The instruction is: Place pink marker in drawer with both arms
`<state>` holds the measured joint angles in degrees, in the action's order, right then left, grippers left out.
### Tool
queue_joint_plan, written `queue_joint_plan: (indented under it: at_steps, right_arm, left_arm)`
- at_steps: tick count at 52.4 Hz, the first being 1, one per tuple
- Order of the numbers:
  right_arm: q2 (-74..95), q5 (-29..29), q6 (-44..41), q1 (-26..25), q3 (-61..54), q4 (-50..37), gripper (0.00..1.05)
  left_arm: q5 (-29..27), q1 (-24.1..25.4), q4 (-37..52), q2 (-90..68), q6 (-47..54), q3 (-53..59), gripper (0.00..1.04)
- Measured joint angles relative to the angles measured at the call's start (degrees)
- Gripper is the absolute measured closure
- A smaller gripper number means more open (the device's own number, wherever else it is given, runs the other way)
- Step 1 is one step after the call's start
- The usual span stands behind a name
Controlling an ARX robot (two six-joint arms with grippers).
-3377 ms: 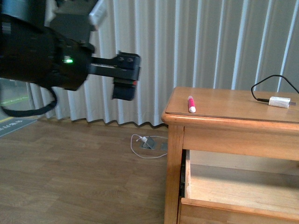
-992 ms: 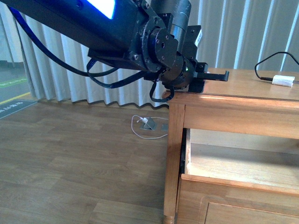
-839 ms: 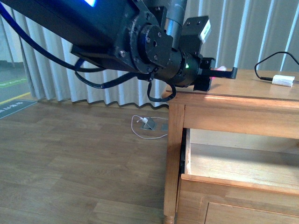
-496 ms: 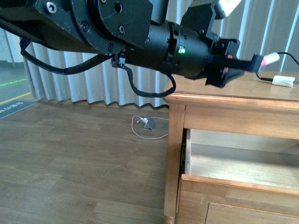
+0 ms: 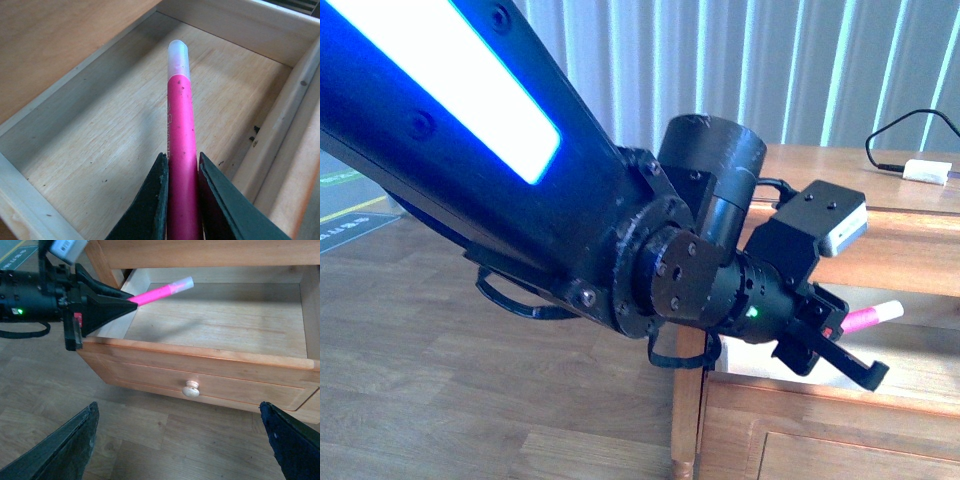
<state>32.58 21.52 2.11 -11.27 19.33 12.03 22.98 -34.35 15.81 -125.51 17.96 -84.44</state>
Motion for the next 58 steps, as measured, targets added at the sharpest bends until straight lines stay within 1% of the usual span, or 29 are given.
queue_joint_plan:
  at_steps: [7, 10, 12, 16, 18, 19, 23, 28, 31, 36, 40, 44, 47, 51, 58]
  right_arm:
    - [0.00, 0.00, -0.02, 0.00, 0.00, 0.00, 0.08]
    - [-0.02, 0.00, -0.02, 0.00, 0.00, 0.00, 0.08]
    - [-0.02, 0.00, -0.02, 0.00, 0.00, 0.00, 0.08]
    - [-0.02, 0.00, -0.02, 0.00, 0.00, 0.00, 0.08]
    - [-0.02, 0.00, -0.02, 0.00, 0.00, 0.00, 0.08]
    - [-0.02, 0.00, -0.02, 0.00, 0.00, 0.00, 0.08]
    - [0.00, 0.00, -0.02, 0.00, 0.00, 0.00, 0.08]
    - [-0.02, 0.00, -0.02, 0.00, 0.00, 0.00, 0.08]
    - [-0.02, 0.00, -0.02, 0.00, 0.00, 0.00, 0.08]
    - [0.00, 0.00, -0.02, 0.00, 0.00, 0.00, 0.08]
    - [-0.02, 0.00, -0.02, 0.00, 0.00, 0.00, 0.08]
    - [-0.02, 0.00, -0.02, 0.00, 0.00, 0.00, 0.08]
    - [-0.02, 0.00, -0.02, 0.00, 0.00, 0.00, 0.08]
    - [-0.02, 0.00, -0.02, 0.00, 0.00, 0.00, 0.08]
    - [-0.02, 0.00, -0.04, 0.00, 0.00, 0.00, 0.08]
  left_arm:
    - [-3.50, -0.72, 2.27, -2.58, -0.33, -1.55, 0.90]
    - [-4.70, -0.76, 3.56, -2.69, -0.50, -1.60, 0.76]
    - [-5.33, -0.76, 3.87, -2.67, -0.50, -1.62, 0.69]
    - [-9.05, -0.76, 3.96, -2.38, -1.20, -1.29, 0.51]
    - [-10.10, -0.76, 4.17, -1.66, -1.90, -0.24, 0.44]
    - [-10.32, -0.76, 4.22, -1.44, -2.01, 0.09, 0.42]
    - [-12.72, -0.76, 5.05, 1.73, -3.63, 3.69, 0.28]
    - [-15.74, -0.68, 5.49, 5.90, -5.27, 7.26, 0.15]
    - [-18.23, -0.17, 6.69, 10.93, -6.10, 11.02, 0.04]
    - [-21.88, 1.53, 8.85, 19.08, -6.47, 17.44, 0.06]
    - [-23.41, 3.23, 10.21, 24.04, -6.54, 21.70, 0.06]
    - [-24.55, 6.01, 11.39, 29.99, -7.15, 26.84, 0.06]
    - [-25.62, 8.96, 12.76, 35.60, -7.65, 31.61, 0.06]
    - [-26.10, 14.71, 13.14, 46.21, -8.96, 39.06, 0.06]
    - [-24.92, 24.85, 8.28, 64.72, -11.65, 50.56, 0.06]
